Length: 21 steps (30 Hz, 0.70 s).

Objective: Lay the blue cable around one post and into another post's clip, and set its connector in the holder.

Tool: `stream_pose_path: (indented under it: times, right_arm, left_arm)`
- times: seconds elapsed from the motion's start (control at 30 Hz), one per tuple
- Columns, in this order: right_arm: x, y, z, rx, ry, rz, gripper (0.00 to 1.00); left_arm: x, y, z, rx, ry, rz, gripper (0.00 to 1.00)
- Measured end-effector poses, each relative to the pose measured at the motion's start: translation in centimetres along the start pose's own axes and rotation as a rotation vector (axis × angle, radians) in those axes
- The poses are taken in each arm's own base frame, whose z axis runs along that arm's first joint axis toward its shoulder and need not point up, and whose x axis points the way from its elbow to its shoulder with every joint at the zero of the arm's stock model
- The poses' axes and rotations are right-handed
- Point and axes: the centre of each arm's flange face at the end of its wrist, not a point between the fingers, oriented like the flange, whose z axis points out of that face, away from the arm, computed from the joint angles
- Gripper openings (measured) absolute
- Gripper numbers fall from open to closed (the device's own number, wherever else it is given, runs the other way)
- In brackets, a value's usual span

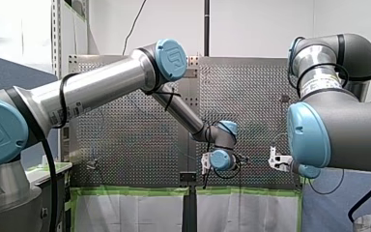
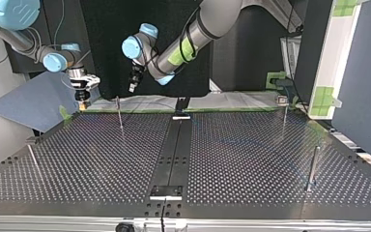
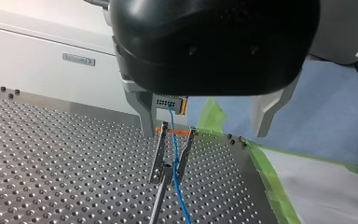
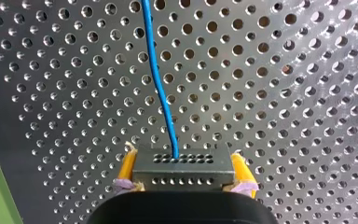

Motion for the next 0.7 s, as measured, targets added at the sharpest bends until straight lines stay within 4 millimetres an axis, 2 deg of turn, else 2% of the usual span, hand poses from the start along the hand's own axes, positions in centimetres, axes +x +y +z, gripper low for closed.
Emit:
stream_pose_path:
  times: [0.7]
  right_arm:
    - [-0.05, -0.30, 0.03, 0.006, -0.003, 0.001, 0.00]
  left_arm:
    - [0.02, 0.02, -0.01, 0.000, 0.001, -0.017, 1.00]
